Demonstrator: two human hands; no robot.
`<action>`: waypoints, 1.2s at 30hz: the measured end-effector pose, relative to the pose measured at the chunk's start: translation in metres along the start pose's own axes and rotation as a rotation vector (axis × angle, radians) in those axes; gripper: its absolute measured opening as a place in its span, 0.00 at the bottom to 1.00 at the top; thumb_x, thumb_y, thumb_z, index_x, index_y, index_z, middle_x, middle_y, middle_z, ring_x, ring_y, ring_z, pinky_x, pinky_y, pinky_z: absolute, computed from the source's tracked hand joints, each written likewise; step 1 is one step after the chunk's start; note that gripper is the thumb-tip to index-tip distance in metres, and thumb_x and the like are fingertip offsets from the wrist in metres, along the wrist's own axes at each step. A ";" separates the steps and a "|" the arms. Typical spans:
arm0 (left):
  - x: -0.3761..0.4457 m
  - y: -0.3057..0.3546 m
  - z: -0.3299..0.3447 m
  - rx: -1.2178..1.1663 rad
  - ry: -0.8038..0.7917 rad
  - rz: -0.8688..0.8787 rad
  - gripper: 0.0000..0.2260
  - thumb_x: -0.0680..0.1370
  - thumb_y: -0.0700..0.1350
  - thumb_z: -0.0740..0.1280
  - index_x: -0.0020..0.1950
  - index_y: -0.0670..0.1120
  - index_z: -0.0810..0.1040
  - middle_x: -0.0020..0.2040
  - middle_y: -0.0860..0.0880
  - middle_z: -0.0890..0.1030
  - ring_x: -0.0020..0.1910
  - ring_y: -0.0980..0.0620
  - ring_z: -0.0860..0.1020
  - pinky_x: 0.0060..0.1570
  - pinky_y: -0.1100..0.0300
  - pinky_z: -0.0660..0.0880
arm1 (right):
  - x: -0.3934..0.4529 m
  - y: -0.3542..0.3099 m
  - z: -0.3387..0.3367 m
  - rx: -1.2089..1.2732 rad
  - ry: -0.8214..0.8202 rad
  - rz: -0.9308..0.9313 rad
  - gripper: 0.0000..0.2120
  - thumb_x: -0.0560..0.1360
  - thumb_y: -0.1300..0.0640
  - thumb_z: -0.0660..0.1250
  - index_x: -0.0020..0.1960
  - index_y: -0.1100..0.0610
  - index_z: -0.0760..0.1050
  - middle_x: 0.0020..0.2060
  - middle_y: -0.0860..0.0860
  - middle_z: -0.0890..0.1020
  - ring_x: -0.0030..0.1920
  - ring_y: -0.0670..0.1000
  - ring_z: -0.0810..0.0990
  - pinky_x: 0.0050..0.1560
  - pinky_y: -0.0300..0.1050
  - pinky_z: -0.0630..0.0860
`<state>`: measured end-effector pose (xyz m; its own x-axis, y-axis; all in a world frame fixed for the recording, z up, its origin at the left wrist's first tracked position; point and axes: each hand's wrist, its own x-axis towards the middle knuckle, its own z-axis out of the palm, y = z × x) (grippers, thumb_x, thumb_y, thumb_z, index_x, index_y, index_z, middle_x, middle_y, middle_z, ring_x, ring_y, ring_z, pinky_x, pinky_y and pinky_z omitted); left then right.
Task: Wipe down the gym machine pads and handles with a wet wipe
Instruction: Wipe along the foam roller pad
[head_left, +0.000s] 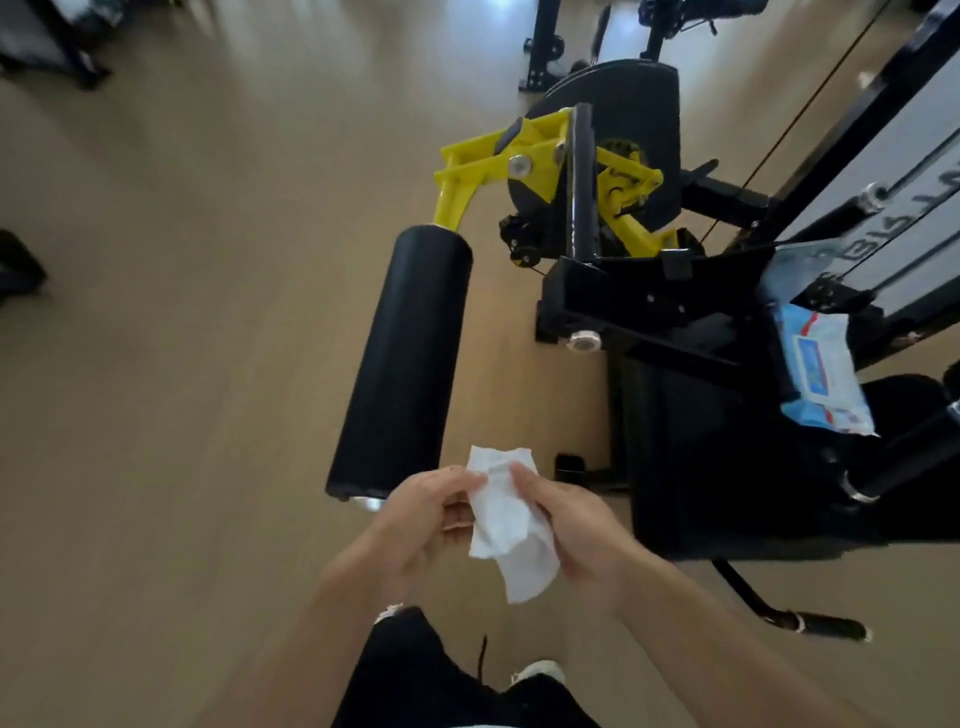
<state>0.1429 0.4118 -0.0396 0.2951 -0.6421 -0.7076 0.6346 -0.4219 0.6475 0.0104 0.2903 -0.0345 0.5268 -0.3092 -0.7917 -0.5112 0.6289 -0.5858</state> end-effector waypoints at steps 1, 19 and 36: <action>0.001 0.002 -0.017 0.013 -0.012 -0.015 0.15 0.81 0.44 0.65 0.63 0.37 0.81 0.56 0.38 0.84 0.53 0.42 0.83 0.53 0.50 0.79 | 0.008 0.002 0.011 0.043 -0.012 0.037 0.23 0.78 0.43 0.70 0.64 0.59 0.80 0.54 0.58 0.87 0.57 0.60 0.85 0.67 0.61 0.77; 0.126 0.015 -0.208 0.517 0.104 0.167 0.38 0.69 0.60 0.78 0.75 0.57 0.64 0.71 0.60 0.69 0.70 0.57 0.70 0.68 0.55 0.70 | 0.174 -0.052 0.143 -0.241 0.864 -0.611 0.10 0.83 0.54 0.65 0.64 0.51 0.78 0.54 0.42 0.84 0.55 0.42 0.83 0.54 0.41 0.80; 0.140 0.001 -0.178 0.528 0.001 0.054 0.74 0.52 0.59 0.85 0.78 0.61 0.29 0.79 0.62 0.43 0.79 0.55 0.51 0.78 0.47 0.59 | 0.245 -0.069 0.138 -1.222 0.291 -0.615 0.29 0.86 0.42 0.47 0.83 0.48 0.41 0.80 0.39 0.36 0.77 0.38 0.26 0.77 0.41 0.29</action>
<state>0.3116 0.4353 -0.1886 0.3183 -0.6710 -0.6696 0.1729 -0.6534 0.7370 0.2687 0.2693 -0.1639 0.7988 -0.5349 -0.2752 -0.5933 -0.6250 -0.5073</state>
